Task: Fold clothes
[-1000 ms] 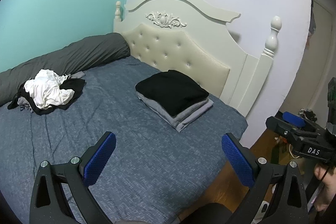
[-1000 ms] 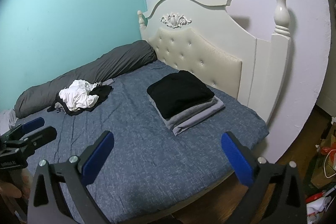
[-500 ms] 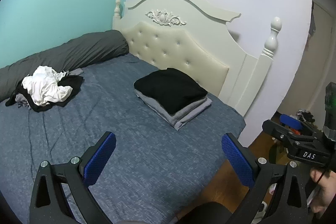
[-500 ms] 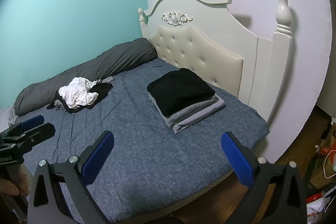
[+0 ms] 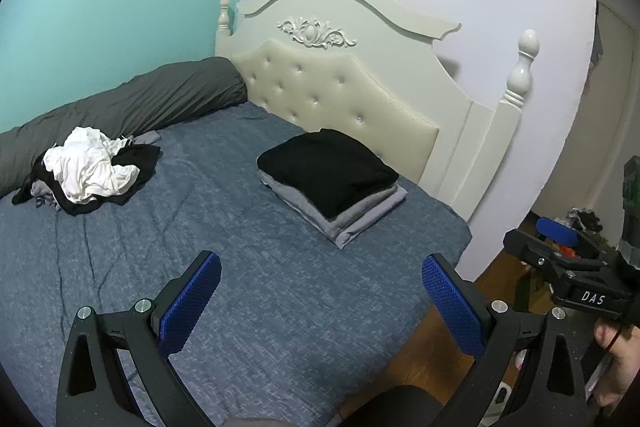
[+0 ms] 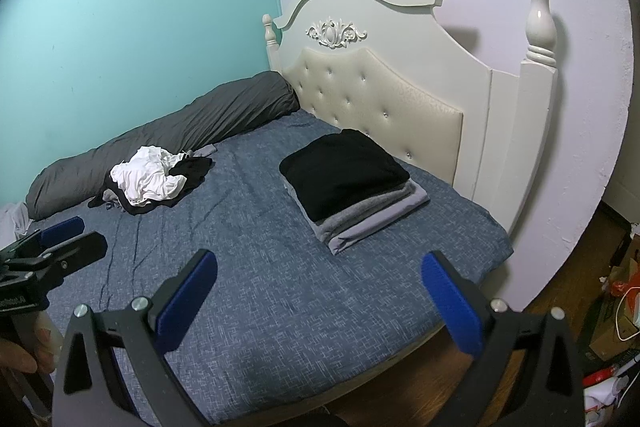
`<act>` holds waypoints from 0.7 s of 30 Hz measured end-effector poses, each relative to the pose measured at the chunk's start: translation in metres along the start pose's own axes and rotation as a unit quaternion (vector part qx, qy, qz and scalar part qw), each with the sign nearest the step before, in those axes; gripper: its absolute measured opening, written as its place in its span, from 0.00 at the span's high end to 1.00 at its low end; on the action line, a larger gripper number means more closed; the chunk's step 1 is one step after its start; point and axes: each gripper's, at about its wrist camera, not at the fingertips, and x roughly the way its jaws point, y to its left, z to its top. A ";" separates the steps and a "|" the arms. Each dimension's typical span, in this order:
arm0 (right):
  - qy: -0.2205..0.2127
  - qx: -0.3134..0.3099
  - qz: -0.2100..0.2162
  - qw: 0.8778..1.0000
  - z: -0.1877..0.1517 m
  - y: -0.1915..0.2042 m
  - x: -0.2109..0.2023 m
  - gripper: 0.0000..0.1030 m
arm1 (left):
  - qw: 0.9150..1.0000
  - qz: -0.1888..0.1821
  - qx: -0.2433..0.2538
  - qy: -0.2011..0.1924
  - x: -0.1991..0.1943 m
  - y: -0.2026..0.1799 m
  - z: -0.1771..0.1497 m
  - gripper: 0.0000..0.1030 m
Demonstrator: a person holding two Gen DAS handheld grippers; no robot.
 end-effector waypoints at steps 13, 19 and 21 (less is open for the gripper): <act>0.003 0.002 0.000 1.000 0.000 0.000 0.001 0.00 | 1.000 0.004 0.002 -0.002 0.001 0.001 0.001 0.01; 0.002 0.002 -0.002 1.000 0.000 -0.001 0.000 0.00 | 1.000 0.004 0.002 -0.002 0.002 0.001 0.001 0.01; 0.002 0.002 -0.002 1.000 -0.001 -0.001 0.000 0.00 | 1.000 0.004 0.001 -0.002 0.002 0.002 0.001 0.01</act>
